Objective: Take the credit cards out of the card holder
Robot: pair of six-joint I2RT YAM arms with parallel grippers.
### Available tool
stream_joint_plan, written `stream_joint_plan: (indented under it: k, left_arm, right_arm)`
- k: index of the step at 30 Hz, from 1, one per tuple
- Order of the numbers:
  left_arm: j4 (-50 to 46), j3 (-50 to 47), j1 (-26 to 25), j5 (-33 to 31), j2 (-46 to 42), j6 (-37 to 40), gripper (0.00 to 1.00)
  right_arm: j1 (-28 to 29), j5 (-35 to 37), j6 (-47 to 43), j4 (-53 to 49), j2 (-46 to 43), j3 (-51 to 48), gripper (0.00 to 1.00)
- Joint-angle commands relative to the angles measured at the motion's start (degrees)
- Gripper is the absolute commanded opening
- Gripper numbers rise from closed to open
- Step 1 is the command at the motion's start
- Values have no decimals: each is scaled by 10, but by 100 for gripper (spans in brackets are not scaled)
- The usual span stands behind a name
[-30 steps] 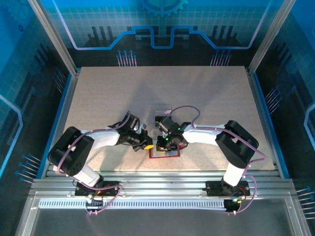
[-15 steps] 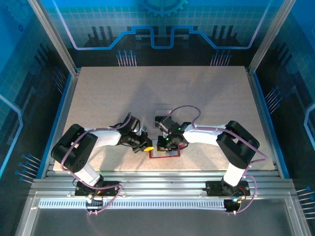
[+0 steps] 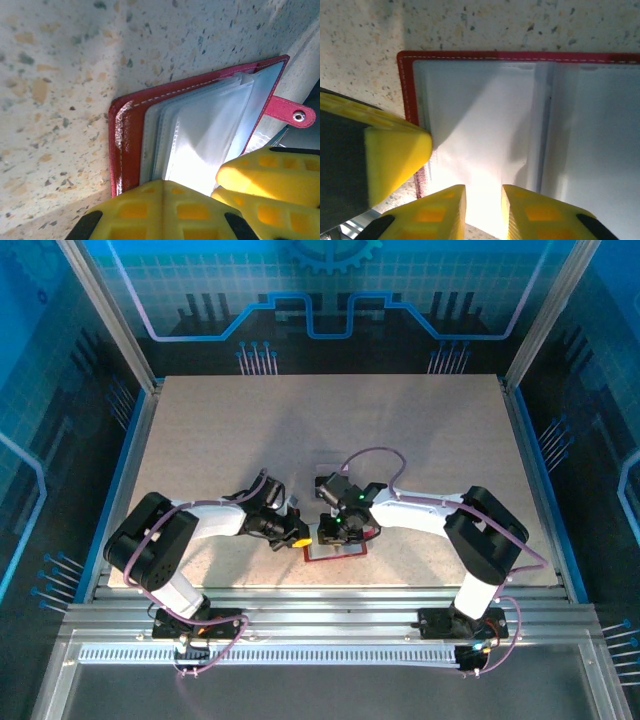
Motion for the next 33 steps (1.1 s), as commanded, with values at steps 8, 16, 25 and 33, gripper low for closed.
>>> stream_joint_plan:
  k: [8,16,25,33]
  left_arm:
    - [-20,-6,-3,4,16,14,0]
    - [-24,-7,-3,0,13,15,0]
    - [-72,3,1,-28,13,51,0]
    - [-90,21,12,-28,10,65,0]
  right_arm:
    - [14,30,-19,-56,12,30,33]
    - [13,7,-13,-15,22,15,24]
    - [-1,-35,-8,65,16,-19,23]
    - [-11,-80,17,131,4,-45,22]
